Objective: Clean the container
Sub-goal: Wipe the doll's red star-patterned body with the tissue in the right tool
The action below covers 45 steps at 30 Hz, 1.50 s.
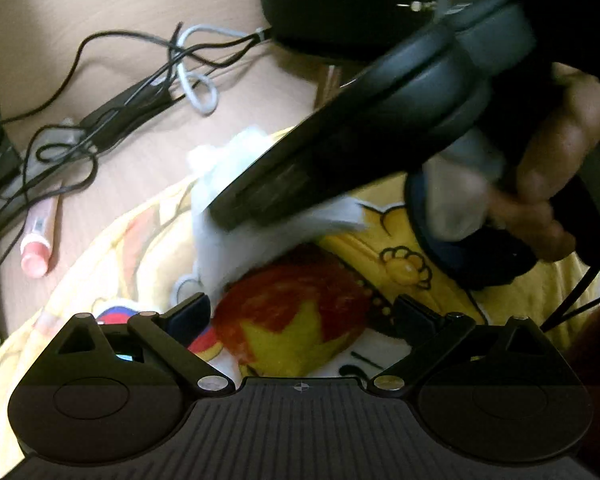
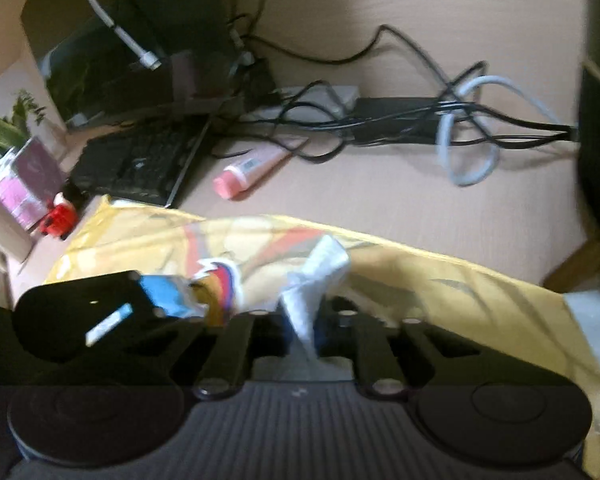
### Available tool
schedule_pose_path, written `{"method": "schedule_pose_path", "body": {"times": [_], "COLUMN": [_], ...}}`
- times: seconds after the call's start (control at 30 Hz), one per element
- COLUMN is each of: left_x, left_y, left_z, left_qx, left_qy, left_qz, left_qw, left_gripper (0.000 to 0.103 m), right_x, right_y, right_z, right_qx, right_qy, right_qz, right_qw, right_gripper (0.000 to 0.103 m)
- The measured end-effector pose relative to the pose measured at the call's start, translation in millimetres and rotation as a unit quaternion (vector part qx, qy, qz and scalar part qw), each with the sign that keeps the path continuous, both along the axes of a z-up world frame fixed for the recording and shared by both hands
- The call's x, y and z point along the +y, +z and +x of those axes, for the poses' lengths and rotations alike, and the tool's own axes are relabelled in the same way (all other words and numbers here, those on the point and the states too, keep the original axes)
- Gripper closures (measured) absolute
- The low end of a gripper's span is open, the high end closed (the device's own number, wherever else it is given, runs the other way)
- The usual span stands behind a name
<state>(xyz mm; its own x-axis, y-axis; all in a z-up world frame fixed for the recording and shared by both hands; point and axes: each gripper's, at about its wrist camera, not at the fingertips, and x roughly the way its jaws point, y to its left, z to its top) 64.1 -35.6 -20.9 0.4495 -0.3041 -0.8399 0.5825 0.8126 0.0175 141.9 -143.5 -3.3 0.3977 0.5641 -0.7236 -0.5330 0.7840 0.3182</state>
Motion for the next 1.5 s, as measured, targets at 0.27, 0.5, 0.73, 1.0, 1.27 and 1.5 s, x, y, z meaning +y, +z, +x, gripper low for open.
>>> {"method": "schedule_pose_path", "body": {"times": [0.27, 0.5, 0.73, 1.0, 1.27, 1.5], "left_x": [2.1, -3.5, -14.7, 19.1, 22.7, 19.2], "left_y": [1.4, 3.5, -18.5, -9.6, 28.4, 27.9], "left_z": [-4.2, -7.8, 8.2, 14.9, -16.0, -10.1], "left_qx": [-0.007, -0.013, -0.008, 0.02, -0.08, -0.079], "left_qy": [0.001, -0.009, 0.006, 0.059, -0.01, -0.012], "left_qz": [0.008, 0.02, 0.059, -0.023, 0.077, 0.062], "left_qw": [0.9999, 0.9997, 0.9982, 0.9978, 0.9938, 0.9949], "left_gripper": [0.002, 0.002, 0.002, 0.021, 0.021, 0.02], "right_x": [-44.6, -77.5, -85.5, -96.2, -86.4, -56.3], "right_y": [6.7, -11.8, -16.6, -10.7, 2.7, 35.1], "right_z": [-12.1, -28.7, -36.3, -33.4, -30.5, -35.6], "right_qx": [0.096, 0.085, 0.082, 0.065, 0.063, 0.121], "right_qy": [-0.02, -0.085, -0.098, -0.115, -0.09, 0.008], "right_qz": [0.112, 0.046, 0.052, 0.053, 0.069, 0.257], "right_qw": [0.989, 0.992, 0.99, 0.99, 0.992, 0.959], "right_gripper": [0.092, 0.092, 0.088, 0.086, 0.089, 0.091]}}
